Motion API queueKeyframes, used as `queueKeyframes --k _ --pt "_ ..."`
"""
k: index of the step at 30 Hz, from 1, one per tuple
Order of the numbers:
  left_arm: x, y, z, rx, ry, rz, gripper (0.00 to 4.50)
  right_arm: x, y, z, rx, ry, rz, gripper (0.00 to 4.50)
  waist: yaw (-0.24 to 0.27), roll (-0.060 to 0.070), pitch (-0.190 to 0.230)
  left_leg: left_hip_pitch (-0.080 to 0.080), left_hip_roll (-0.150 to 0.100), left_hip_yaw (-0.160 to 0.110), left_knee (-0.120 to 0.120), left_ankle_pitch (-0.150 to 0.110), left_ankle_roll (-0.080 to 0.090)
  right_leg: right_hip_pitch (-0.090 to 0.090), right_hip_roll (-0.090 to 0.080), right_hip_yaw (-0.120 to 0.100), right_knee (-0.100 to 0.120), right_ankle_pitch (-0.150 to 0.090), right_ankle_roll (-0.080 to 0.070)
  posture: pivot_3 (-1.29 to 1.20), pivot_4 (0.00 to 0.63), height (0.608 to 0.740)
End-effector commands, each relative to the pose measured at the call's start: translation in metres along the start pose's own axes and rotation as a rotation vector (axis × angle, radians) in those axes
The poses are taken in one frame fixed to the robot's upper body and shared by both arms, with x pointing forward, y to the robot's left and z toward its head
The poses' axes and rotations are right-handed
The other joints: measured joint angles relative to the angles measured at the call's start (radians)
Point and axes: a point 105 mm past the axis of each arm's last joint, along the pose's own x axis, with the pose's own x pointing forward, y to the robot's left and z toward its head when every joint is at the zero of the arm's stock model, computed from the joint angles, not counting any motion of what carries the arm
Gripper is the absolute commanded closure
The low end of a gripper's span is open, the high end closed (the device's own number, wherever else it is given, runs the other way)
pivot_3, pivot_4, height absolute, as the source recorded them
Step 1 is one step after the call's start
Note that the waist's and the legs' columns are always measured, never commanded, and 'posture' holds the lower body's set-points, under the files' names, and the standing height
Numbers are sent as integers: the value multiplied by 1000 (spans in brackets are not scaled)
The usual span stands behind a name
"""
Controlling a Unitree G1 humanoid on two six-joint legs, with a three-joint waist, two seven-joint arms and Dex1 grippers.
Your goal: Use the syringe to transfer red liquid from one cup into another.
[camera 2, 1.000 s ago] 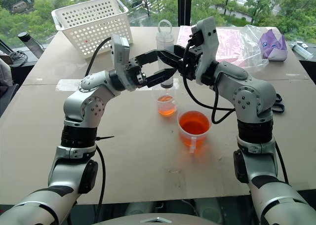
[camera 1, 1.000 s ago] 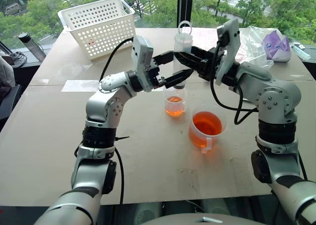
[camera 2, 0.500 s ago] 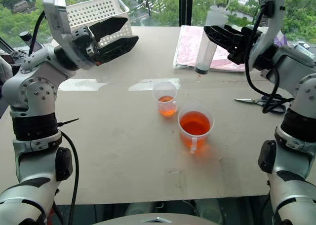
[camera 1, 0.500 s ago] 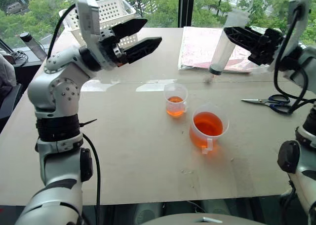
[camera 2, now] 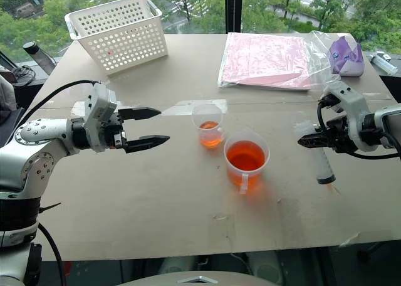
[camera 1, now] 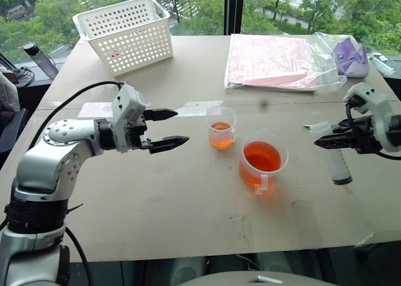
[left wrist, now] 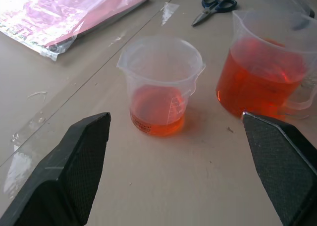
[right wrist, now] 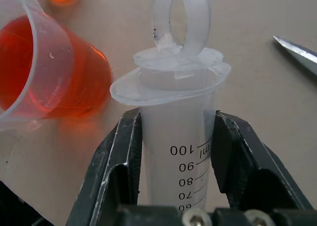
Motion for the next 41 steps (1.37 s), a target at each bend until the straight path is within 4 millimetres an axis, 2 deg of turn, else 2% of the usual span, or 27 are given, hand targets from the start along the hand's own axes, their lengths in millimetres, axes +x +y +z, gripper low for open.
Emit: queueKeyframes --k 1,2,7,8,13,19,21,23,25,27,29,32,41 --pt "2 -7 9 79 -16 0 162 13 2 8 -13 -35 -9 2850 1 0 0 -1 0 0 0 0 0 -1 0 0 0 0 0 0 150 740" --pt "3 -10 7 77 -15 -5 26 16 1 10 -8 -47 -11 2389 2 0 0 -2 0 0 0 0 0 -2 0 0 0 0 0 0 150 740" --pt "3 -26 -3 41 -18 -27 19 19 -8 11 -6 -103 -45 177 9 0 0 -10 0 0 1 0 0 -7 0 -1 -1 0 0 0 150 740" --pt "2 -27 -4 33 -19 -27 19 18 -9 11 -3 -114 -44 23 11 0 0 -12 0 -1 2 0 0 -8 0 -2 -1 0 0 0 150 740" --pt "-1 -41 -16 8 -10 -6 19 -7 1 17 -32 -364 96 23 12 0 -1 -13 0 -3 3 0 0 -8 0 -3 -1 0 1 0 150 740" --pt "-3 -54 -36 -31 7 71 19 -36 -13 -25 -93 -671 103 23 29 -1 -2 -11 0 -3 3 0 0 -6 0 -4 0 0 1 0 150 740" --pt "-2 -58 -52 -43 34 101 19 -36 -21 -54 -127 -698 116 23 31 0 -3 -4 0 -4 3 0 0 1 0 -4 -1 0 1 0 150 740" --pt "-2 -62 -64 -34 53 108 19 -26 -34 -90 -224 -603 68 23 29 0 -3 7 0 -3 1 -3 4 12 0 -4 -3 0 1 0 150 740" --pt "-1 -62 -69 -25 46 121 19 -18 -41 -121 -263 -507 67 23 29 1 -3 8 0 -3 1 -3 5 12 0 -4 -2 0 0 0 150 740" --pt "-2 -64 -73 5 36 117 19 -16 -46 -140 -268 -469 82 23 26 3 -2 22 -1 -3 0 -3 5 24 0 -3 -3 0 0 0 150 740" --pt "-4 -64 -76 -15 32 123 19 -13 -53 -154 -292 -431 73 23 16 6 -3 25 0 -2 -1 -3 5 26 -1 -2 -3 0 -1 0 150 740" --pt "-6 -68 -77 -28 24 118 19 -10 -56 -162 -292 -438 82 23 6 7 -3 26 0 -3 -1 -3 5 27 -1 -2 -3 0 -1 0 150 740" --pt "-8 -75 -74 -55 5 104 19 -2 -59 -156 -275 -489 93 23 11 7 -4 24 0 -3 -1 -4 5 26 -2 -3 -5 0 -1 0 150 740"
